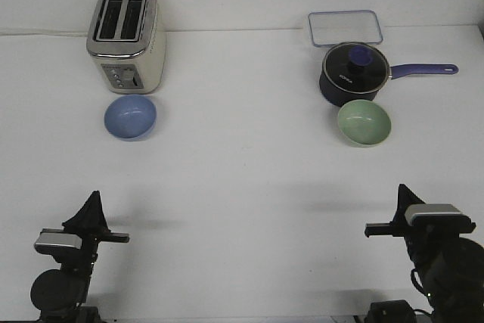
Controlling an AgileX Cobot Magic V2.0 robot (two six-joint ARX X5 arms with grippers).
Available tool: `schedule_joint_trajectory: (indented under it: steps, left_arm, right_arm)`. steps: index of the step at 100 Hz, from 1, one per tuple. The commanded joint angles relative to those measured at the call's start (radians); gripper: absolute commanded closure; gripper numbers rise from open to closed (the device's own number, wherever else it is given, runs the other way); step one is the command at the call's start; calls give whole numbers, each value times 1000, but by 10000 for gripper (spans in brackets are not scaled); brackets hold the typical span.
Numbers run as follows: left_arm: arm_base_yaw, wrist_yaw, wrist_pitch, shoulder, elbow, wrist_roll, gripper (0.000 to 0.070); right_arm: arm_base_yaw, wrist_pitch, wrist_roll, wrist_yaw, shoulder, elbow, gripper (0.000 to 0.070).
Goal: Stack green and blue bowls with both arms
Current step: 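Move the right gripper forward toward the pale green bowl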
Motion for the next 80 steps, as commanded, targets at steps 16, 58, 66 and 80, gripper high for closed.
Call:
schedule_joint_trajectory:
  steps: [16, 58, 66, 80]
  left_arm:
    - [0, -3, 11, -1, -20, 11, 688]
    - [0, -3, 11, -1, -20, 11, 688]
    - [0, -3, 11, -1, -20, 11, 688]
    - [0, -3, 11, -1, -20, 11, 688]
  right_arm:
    - [-1, -89, 8, -3, 202, 128, 700]
    - [0, -123, 38, -3, 350, 130, 598]
    - [0, -144, 38, -3, 359, 130, 355]
    - [0, -171, 38, -3, 358, 131, 204]
